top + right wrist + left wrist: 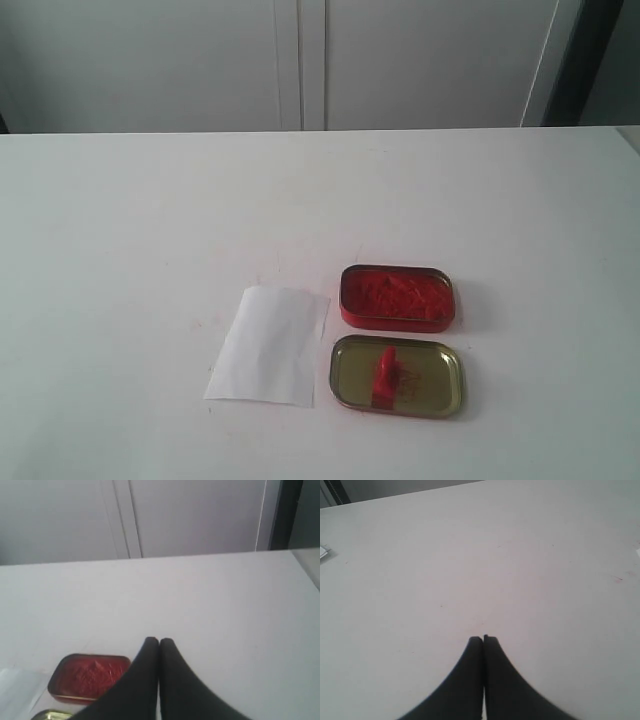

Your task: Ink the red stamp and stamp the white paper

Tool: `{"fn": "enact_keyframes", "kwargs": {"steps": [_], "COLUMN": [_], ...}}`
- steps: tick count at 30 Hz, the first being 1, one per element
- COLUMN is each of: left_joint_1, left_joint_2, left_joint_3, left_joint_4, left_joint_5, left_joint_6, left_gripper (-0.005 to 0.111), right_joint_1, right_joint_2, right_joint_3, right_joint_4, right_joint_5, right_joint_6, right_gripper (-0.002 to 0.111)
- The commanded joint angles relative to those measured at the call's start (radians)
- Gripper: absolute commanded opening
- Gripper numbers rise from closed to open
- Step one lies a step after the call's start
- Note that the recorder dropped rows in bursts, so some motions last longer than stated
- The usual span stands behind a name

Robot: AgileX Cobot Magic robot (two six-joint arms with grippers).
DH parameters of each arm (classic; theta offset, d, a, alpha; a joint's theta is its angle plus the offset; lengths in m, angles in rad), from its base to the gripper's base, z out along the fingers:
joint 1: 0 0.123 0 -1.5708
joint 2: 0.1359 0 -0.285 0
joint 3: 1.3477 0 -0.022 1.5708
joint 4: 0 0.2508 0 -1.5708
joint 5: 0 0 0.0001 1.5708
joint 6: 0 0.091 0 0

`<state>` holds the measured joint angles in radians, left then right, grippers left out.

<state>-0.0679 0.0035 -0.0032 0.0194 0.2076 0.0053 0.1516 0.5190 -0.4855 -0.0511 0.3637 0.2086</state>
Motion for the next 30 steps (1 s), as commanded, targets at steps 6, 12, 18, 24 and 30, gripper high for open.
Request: {"fn": "enact_keyframes", "kwargs": {"steps": [6,12,18,24,30], "left_joint_1": [0.000,0.000,0.000,0.000,0.000], "left_joint_2": [-0.003,-0.003,-0.003,-0.003,-0.003], "left_joint_3": [0.003,0.003,0.003,0.003,0.003], "left_joint_4": [-0.003,-0.003,-0.003,-0.003,-0.003], "left_joint_5": [-0.004,-0.004,-0.004,-0.004,-0.004], "left_joint_6": [0.003,0.003,0.003,0.003,0.003], "left_gripper": [0.000,0.000,0.000,0.000,0.000], "right_joint_1": [0.007,0.007,0.007,0.007,0.007], "right_joint_2": [0.258,0.407,0.545,0.667,0.774], "right_joint_3": [-0.171,-0.243,-0.295,-0.335,-0.371], "right_joint_4": [-0.001,0.025,0.035,0.051,0.103], "right_joint_5": [0.219,0.291,0.383,0.460,0.512], "right_joint_6": [0.030,0.030,0.009,-0.027,-0.075], "right_gripper": [0.000,0.000,0.000,0.000,0.000]}}
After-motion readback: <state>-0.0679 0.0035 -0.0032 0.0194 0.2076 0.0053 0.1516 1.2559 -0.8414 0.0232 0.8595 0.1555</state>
